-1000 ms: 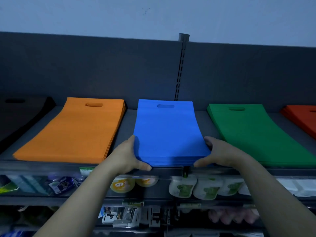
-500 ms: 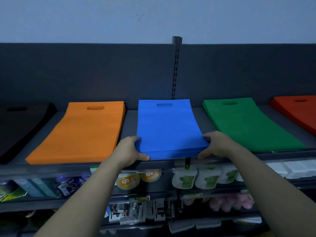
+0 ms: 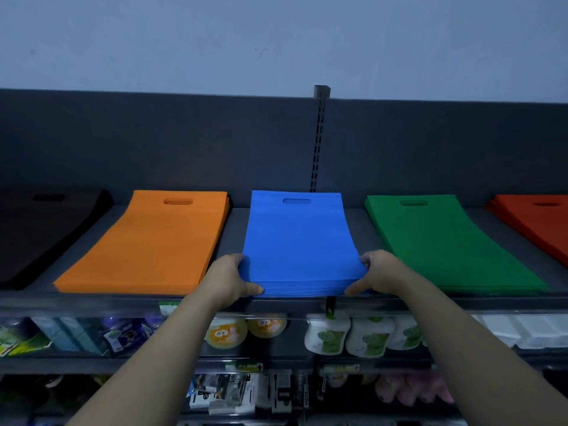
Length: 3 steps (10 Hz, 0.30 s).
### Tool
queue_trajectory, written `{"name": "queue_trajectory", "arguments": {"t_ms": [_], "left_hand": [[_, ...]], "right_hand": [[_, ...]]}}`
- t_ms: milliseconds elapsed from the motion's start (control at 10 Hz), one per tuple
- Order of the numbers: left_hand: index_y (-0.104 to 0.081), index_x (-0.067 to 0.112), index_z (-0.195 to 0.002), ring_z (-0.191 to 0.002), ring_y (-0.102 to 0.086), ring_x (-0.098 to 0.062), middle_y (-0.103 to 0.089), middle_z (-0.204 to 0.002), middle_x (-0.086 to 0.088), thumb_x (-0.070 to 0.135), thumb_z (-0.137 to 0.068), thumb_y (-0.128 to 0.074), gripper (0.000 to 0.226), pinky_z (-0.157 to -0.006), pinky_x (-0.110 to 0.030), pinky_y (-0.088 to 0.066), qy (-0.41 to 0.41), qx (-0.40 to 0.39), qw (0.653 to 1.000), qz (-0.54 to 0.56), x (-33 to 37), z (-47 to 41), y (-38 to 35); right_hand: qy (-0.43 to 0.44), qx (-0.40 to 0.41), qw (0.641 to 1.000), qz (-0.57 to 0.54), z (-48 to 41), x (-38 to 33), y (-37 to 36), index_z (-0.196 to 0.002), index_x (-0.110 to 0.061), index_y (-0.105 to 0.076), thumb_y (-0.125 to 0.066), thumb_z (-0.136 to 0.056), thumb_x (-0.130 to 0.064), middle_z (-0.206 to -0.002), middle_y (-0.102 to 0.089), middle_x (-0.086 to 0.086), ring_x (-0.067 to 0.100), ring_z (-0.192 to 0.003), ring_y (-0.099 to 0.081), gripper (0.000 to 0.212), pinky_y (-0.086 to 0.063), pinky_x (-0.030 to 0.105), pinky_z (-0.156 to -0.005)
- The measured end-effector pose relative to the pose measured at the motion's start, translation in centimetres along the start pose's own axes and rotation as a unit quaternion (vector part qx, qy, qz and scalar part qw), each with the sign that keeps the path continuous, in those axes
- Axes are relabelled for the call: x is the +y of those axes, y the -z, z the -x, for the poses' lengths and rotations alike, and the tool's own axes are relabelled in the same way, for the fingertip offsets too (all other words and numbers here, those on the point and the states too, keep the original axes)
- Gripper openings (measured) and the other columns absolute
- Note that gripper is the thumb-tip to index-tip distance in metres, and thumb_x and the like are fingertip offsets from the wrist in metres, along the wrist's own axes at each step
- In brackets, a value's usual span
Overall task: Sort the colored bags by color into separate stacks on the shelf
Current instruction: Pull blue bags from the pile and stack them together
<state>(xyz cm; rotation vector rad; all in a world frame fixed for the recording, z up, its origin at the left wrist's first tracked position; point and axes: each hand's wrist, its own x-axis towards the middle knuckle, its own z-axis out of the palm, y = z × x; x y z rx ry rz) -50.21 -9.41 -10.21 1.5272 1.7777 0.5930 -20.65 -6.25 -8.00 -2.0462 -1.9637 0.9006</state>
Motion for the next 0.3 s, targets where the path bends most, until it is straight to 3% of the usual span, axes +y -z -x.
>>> {"name": "queue_trajectory", "arguments": {"t_ms": [100, 200, 300], "left_hand": [[-0.052, 0.013, -0.13, -0.109, -0.061, -0.022, -0.062, -0.125, -0.001, 0.029, -0.058, -0.091, 0.084, -0.094, -0.043, -0.052, 0.012, 0.0, 1.0, -0.011, -0.2, -0.2, 0.2], [-0.052, 0.014, -0.128, -0.11, -0.059, -0.021, -0.061, -0.126, 0.0, 0.03, -0.058, -0.091, 0.081, -0.096, -0.041, -0.05, 0.011, -0.017, 1.0, -0.015, 0.0, -0.4, 0.3], [-0.045, 0.013, -0.136, -0.124, -0.05, -0.024, -0.051, -0.139, -0.004, 0.03, -0.067, -0.086, 0.082, -0.102, -0.037, -0.044, -0.002, -0.011, 0.999, -0.041, 1.2, -0.1, 1.0]], "right_hand": [[0.006, -0.027, 1.0, 0.001, 0.0, -0.3, 0.4, -0.103, -0.016, -0.059, -0.092, -0.057, -0.031, -0.105, -0.063, 0.0, 0.015, -0.087, -0.06, 0.059, -0.049, 0.029, -0.07], [0.013, -0.061, 0.998, 0.002, -0.1, -0.4, 0.7, -0.101, -0.021, -0.056, -0.091, -0.056, -0.032, -0.105, -0.062, -0.003, 0.014, -0.09, -0.061, 0.058, -0.054, 0.031, -0.077], [0.024, -0.078, 0.997, -0.015, 0.5, -1.2, 1.4, -0.105, -0.023, -0.049, -0.089, -0.061, -0.034, -0.109, -0.058, -0.007, 0.016, -0.098, -0.058, 0.06, -0.05, 0.03, -0.085]]}}
